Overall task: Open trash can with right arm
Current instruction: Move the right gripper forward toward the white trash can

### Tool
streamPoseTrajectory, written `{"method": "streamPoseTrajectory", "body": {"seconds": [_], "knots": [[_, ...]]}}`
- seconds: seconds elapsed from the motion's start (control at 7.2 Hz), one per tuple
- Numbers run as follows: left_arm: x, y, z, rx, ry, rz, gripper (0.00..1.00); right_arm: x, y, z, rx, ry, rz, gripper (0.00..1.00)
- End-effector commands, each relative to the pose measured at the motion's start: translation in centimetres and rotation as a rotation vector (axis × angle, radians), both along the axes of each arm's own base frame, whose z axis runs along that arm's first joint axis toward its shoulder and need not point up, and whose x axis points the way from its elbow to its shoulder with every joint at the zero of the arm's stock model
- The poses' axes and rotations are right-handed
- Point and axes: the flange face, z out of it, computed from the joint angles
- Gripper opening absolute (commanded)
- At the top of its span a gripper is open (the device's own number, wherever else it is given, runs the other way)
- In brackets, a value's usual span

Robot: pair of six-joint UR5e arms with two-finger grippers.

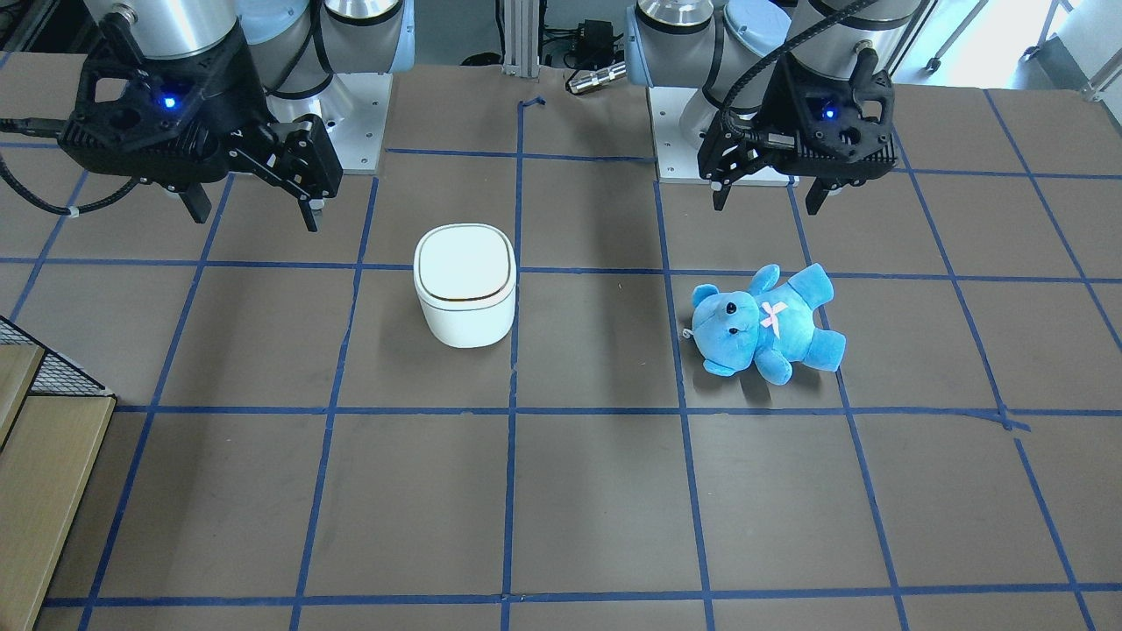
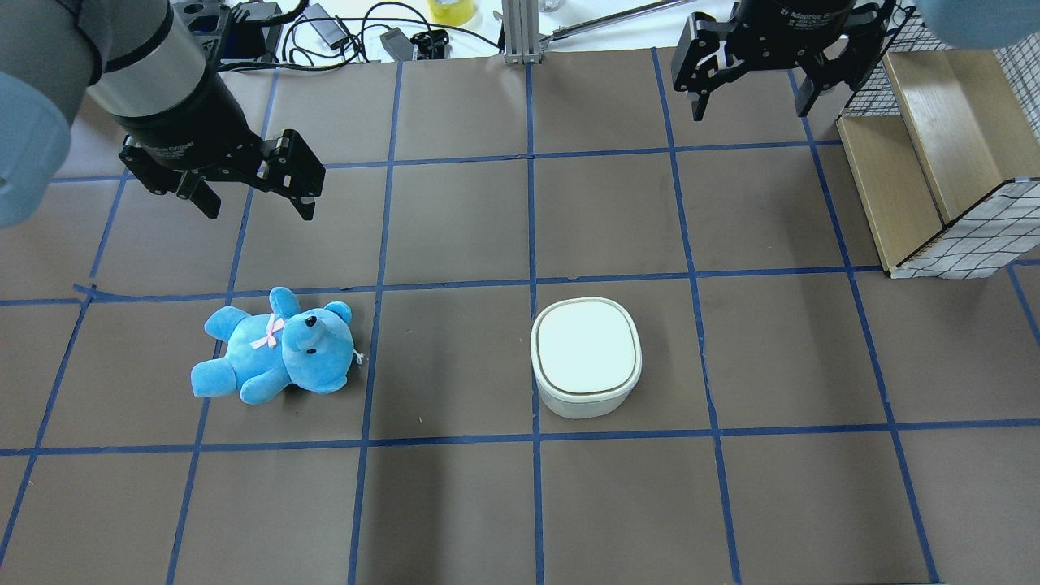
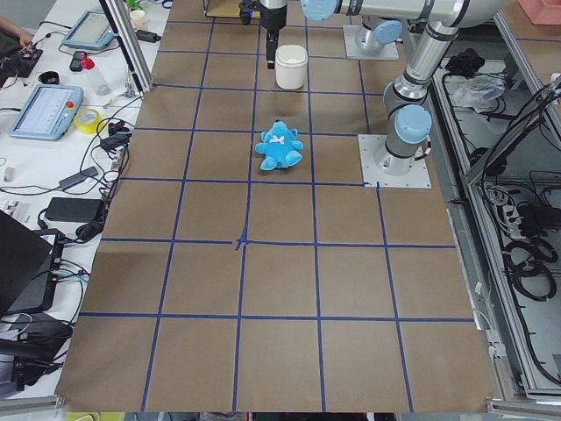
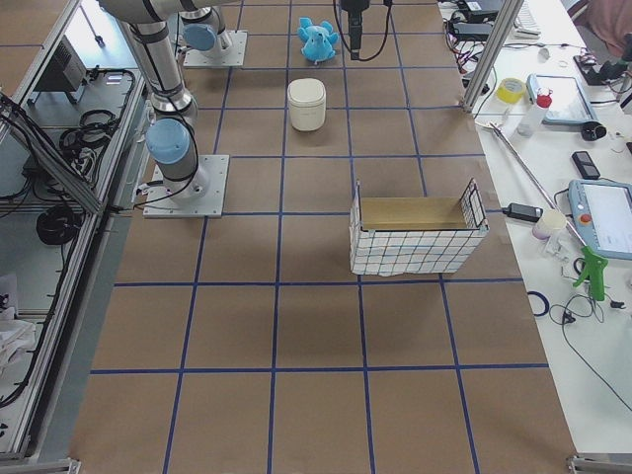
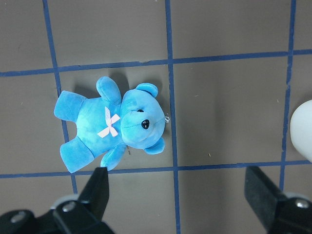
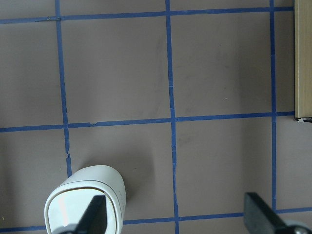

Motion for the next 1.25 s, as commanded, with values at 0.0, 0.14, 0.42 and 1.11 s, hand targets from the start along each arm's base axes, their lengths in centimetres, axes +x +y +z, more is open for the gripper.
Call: {"method": "streamPoseTrajectory", "body": {"seconds": [0.0,0.14,0.42,1.11], "knots": [[0.0,0.0,0.0,0.0,0.0,0.0,1.0,0.0,0.0,-0.3,0.002,-0.001,-0.002,1.0],[0.0,0.0,0.0,0.0,0.0,0.0,1.0,0.2,0.0,-0.3,0.0,-0.011,0.006,1.0],[0.0,0.0,0.0,0.0,0.0,0.001,1.0,1.3,0.6,-2.0,0.033,-0.009,0.017,1.0],[0.0,0.0,0.0,0.0,0.0,0.0,1.0,10.5,5.1,-10.2,0.131,0.008,-0.007,0.17]]}}
